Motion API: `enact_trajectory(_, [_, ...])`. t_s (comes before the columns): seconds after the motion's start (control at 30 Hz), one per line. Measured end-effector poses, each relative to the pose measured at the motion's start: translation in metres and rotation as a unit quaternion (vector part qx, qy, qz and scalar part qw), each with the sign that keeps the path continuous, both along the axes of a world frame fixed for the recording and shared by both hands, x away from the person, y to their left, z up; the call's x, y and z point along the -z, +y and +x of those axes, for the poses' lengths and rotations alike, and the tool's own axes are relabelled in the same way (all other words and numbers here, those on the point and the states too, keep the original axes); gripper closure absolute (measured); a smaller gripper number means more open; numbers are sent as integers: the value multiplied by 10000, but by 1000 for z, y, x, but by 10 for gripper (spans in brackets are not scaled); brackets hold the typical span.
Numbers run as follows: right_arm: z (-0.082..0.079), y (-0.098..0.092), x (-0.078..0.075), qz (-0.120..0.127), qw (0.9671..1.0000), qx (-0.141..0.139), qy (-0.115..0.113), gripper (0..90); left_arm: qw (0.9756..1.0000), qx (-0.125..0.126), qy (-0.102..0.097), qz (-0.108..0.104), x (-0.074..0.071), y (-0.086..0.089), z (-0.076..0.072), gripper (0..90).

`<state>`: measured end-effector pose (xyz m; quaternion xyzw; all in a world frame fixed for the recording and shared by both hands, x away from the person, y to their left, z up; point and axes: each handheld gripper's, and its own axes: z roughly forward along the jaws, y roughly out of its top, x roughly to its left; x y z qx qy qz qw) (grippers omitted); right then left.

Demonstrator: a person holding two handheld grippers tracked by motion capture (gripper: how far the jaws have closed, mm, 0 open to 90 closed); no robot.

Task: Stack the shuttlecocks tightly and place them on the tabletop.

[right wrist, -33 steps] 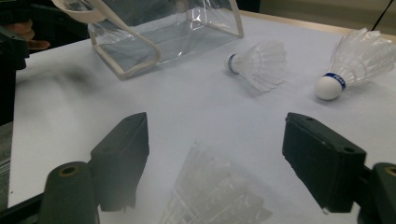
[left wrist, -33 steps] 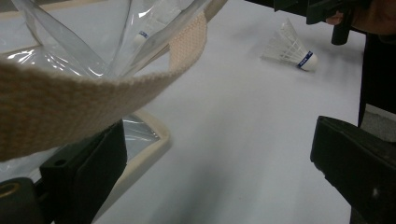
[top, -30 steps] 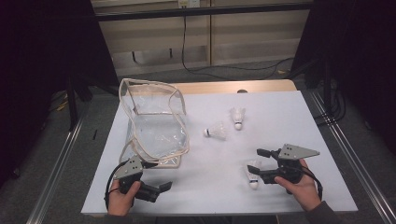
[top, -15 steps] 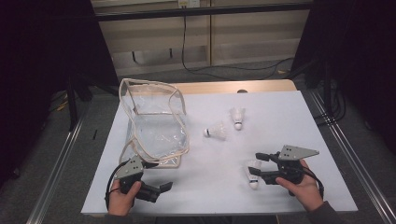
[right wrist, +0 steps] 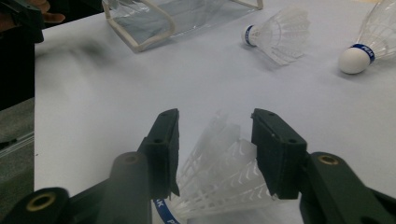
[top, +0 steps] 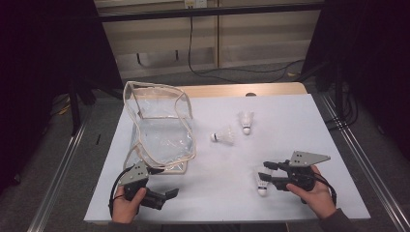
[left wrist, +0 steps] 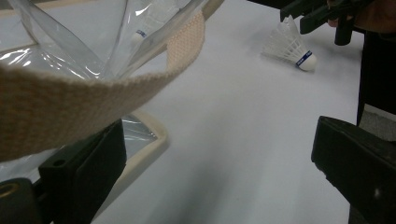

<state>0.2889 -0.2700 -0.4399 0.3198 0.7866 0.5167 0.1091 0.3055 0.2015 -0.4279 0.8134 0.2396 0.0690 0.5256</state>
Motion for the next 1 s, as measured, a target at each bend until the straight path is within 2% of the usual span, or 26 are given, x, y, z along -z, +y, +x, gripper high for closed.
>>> enact_trajectory(0.37, [0,-2,0,-67,10000,-46,32,564,10000,8,7,-3,0,1,0,32])
enact_trajectory(0.73, [0,-6,1,-39,9999,-94,124,649,10000,-2,-6,3,0,0,0,30])
enact_trajectory(0.87, [-1,-8,1,-32,9998,-129,135,703,10000,-6,-6,3,0,0,0,30])
enact_trajectory(1.0, [-2,-8,-1,25,9997,-170,200,810,10000,-6,-7,3,0,0,0,30])
